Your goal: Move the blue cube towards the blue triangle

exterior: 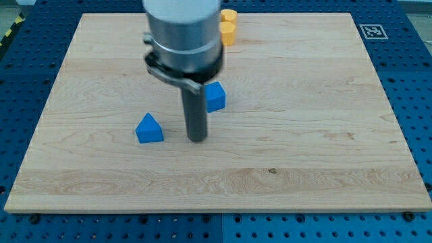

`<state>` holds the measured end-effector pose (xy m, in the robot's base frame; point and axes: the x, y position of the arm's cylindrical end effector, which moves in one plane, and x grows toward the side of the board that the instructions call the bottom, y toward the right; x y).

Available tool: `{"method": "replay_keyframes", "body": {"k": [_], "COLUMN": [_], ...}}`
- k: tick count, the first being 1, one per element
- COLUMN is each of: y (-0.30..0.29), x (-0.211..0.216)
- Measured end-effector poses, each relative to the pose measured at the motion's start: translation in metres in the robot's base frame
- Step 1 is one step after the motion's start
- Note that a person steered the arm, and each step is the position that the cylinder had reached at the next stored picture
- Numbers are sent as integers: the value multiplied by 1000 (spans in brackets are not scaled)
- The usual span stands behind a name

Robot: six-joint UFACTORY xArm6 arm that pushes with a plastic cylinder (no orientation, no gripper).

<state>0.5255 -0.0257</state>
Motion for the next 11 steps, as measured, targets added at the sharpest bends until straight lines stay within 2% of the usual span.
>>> {"method": "replay_keyframes", "body": {"k": [1, 2, 3, 4, 5, 6, 7, 8, 9, 10, 11], "y": [-37, -126, -144, -45, 53, 48, -51, -27, 65, 78, 16], "x": [5, -43, -58, -4, -12, -91, -132, -153, -113, -56, -52]}}
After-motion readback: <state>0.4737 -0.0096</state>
